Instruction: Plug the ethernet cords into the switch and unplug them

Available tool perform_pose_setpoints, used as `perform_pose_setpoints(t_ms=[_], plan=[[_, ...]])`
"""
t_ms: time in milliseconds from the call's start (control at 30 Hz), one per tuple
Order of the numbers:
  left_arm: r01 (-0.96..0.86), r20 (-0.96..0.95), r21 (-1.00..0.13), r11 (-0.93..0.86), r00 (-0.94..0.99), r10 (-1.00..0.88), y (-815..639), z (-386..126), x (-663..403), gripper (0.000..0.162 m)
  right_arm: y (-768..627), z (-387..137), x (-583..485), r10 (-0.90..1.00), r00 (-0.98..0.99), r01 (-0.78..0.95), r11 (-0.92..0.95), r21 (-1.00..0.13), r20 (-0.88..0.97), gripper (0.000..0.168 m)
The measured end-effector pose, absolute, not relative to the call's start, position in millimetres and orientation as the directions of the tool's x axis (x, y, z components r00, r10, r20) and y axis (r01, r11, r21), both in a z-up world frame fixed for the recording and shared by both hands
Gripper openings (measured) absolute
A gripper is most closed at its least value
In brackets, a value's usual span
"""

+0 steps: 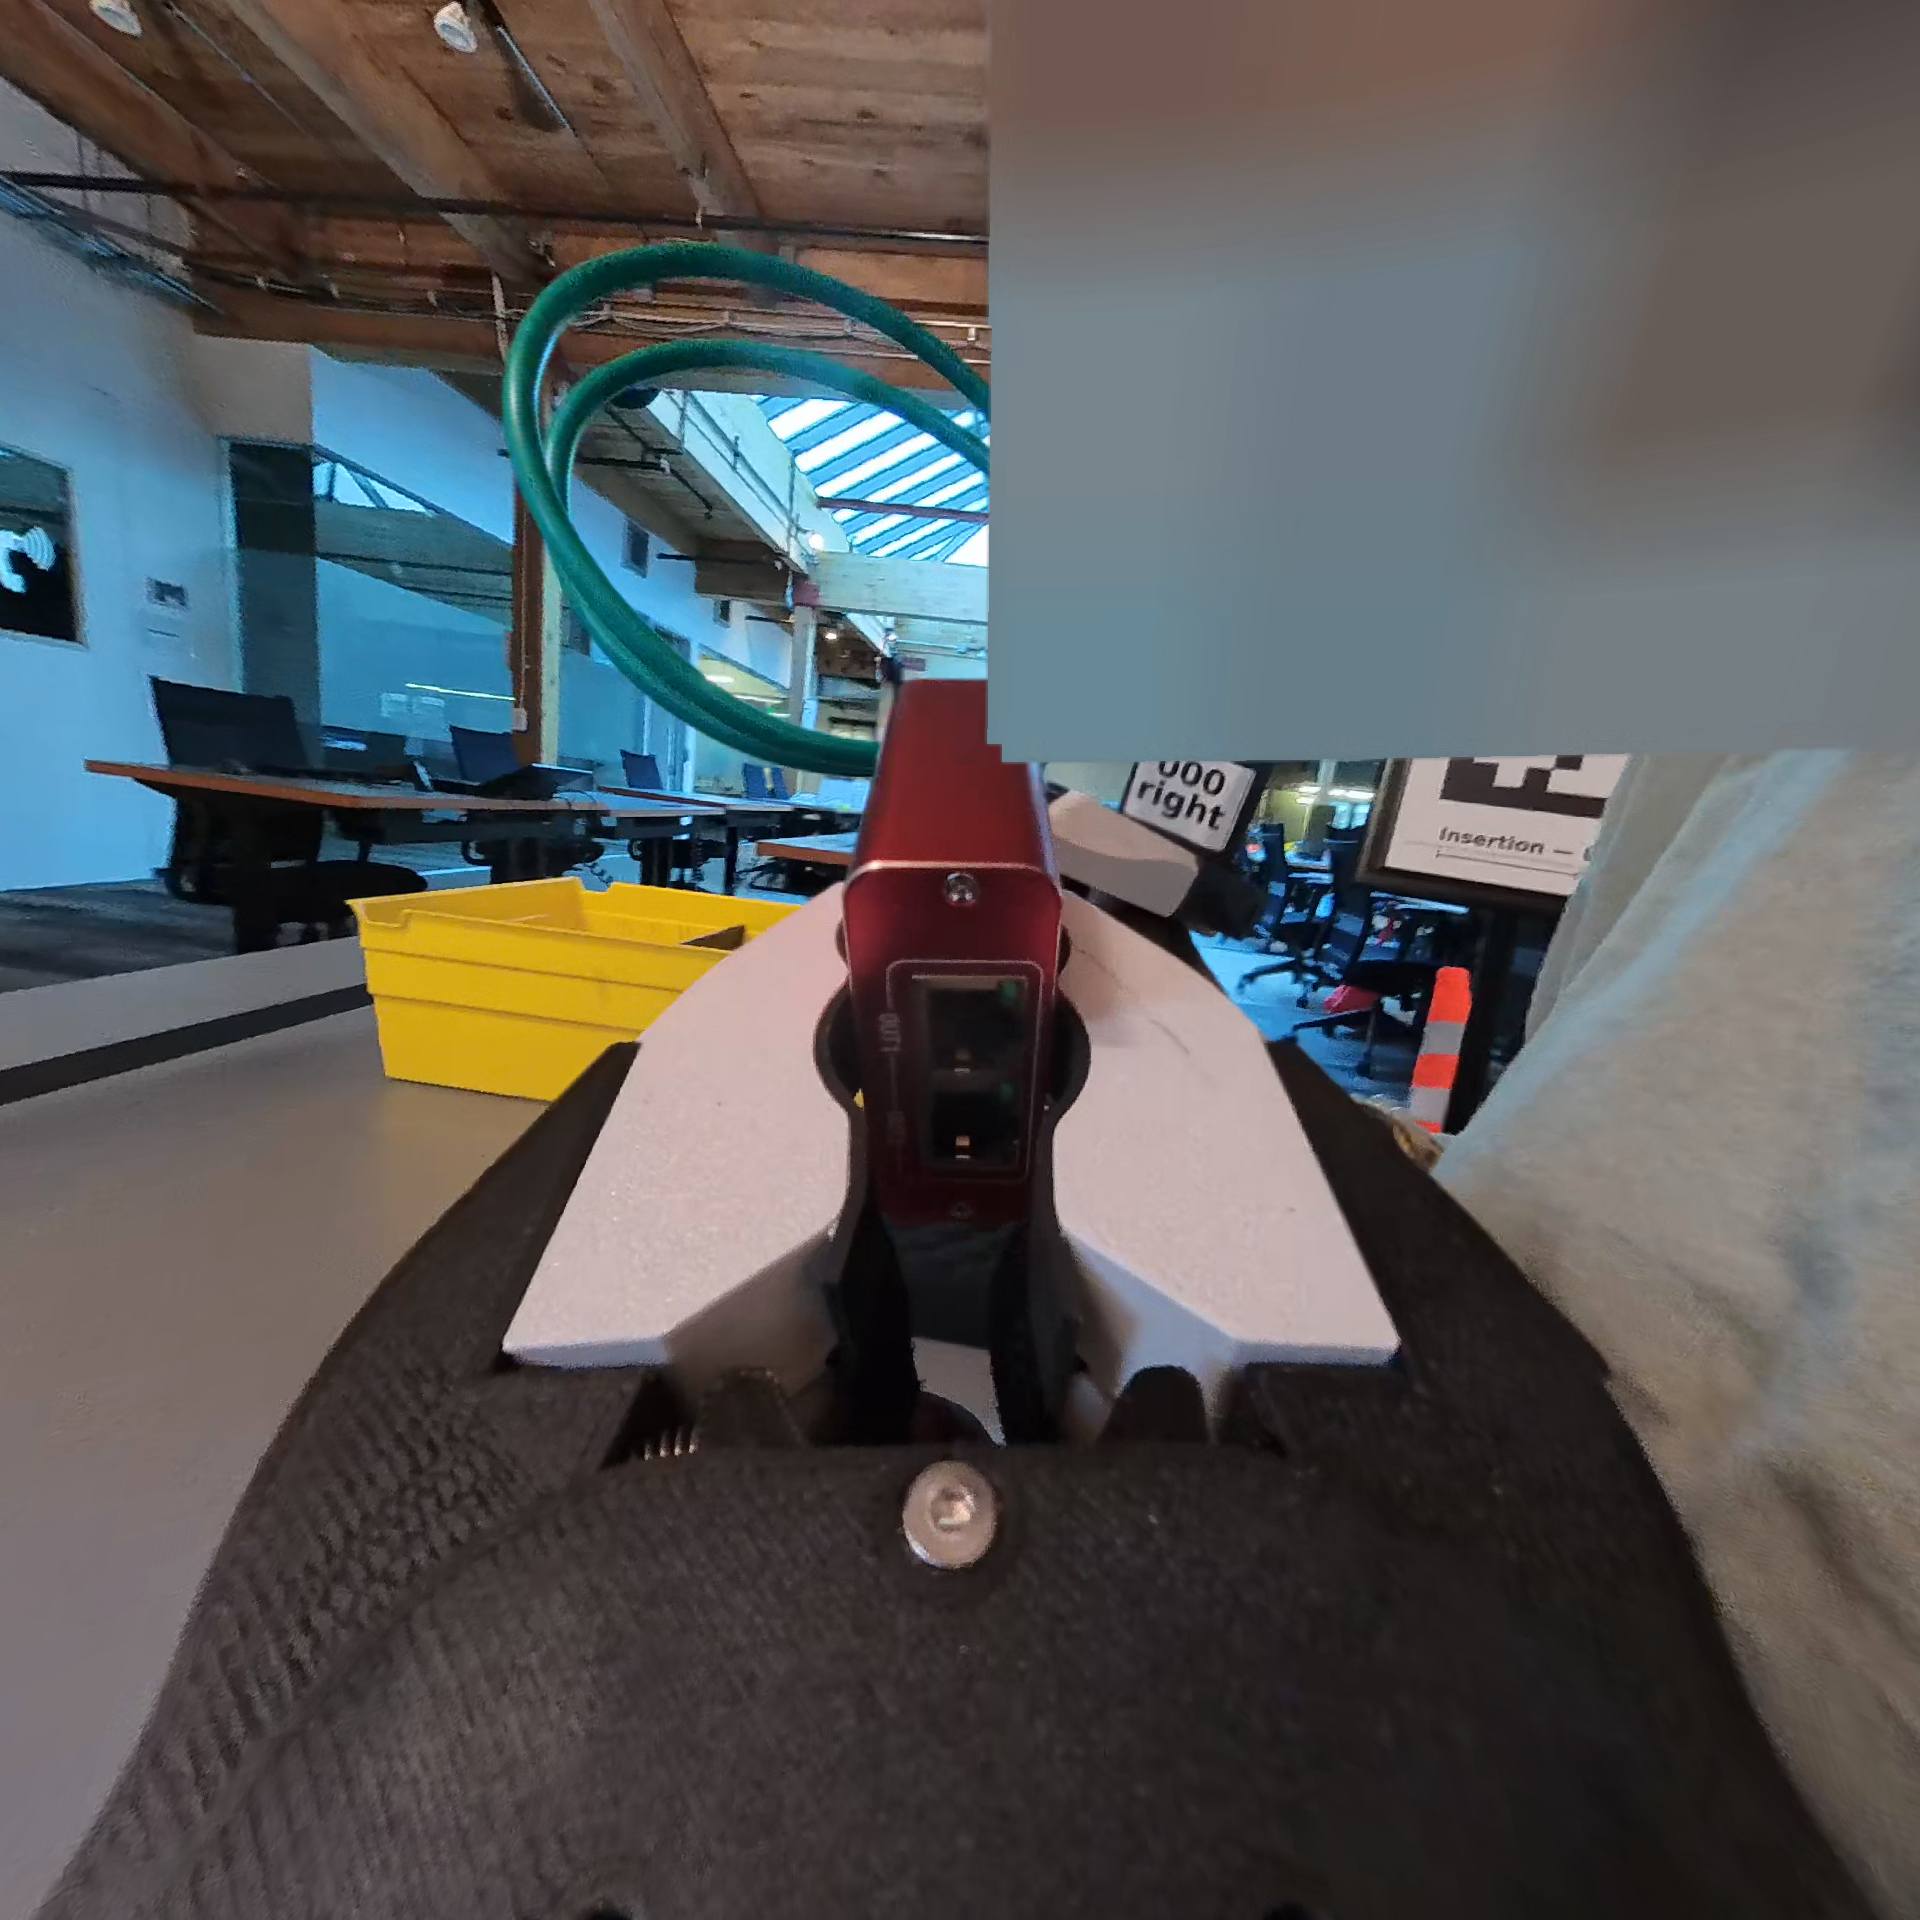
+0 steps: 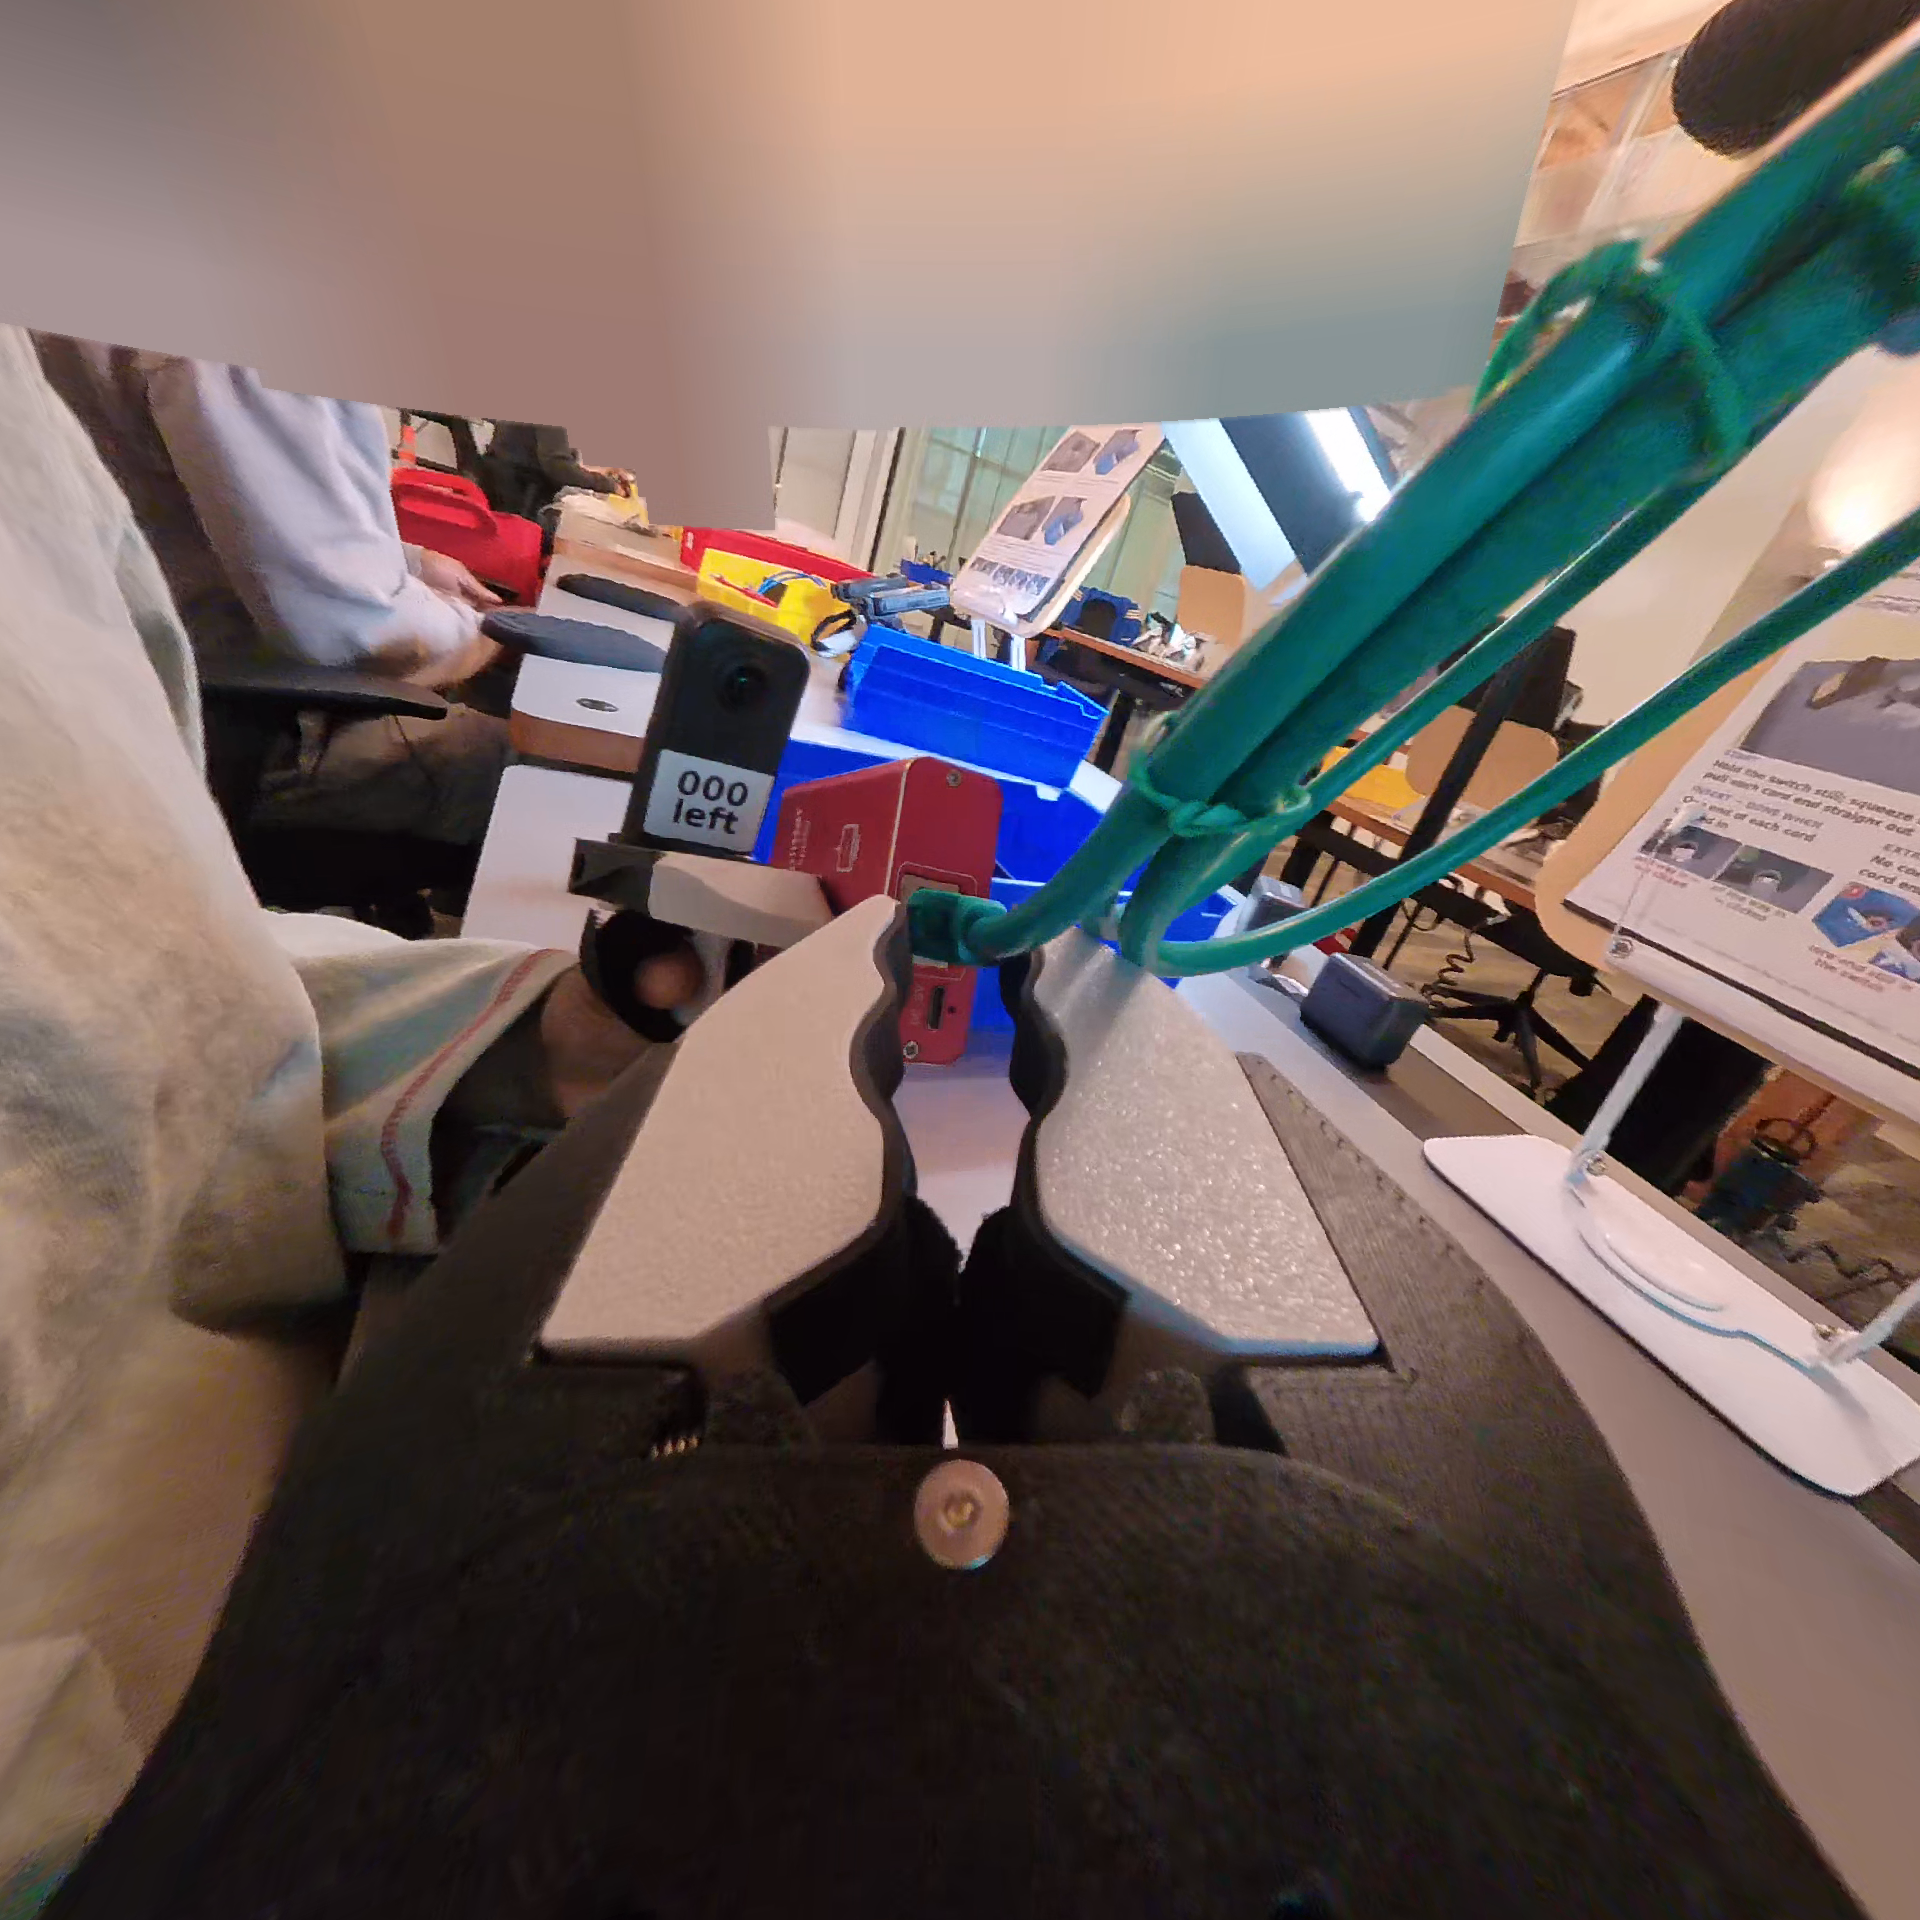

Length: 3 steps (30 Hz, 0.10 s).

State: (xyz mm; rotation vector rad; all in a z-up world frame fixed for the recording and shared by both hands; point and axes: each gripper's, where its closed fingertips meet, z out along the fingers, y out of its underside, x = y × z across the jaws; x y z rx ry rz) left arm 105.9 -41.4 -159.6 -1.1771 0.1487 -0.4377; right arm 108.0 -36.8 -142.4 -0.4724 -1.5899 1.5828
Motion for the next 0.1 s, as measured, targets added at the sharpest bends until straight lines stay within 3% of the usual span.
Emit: perform_pose_setpoints(t_ms=[100], plan=[[0.249, 0.112, -0.919, 0.305, 0.908, -0.403, -40.8, -160.1, 105.8, 0.028, -34.0, -142.9, 107.5, 0.761, -0.586, -0.279, 0.132, -0.951, 0.277, 0.016]])
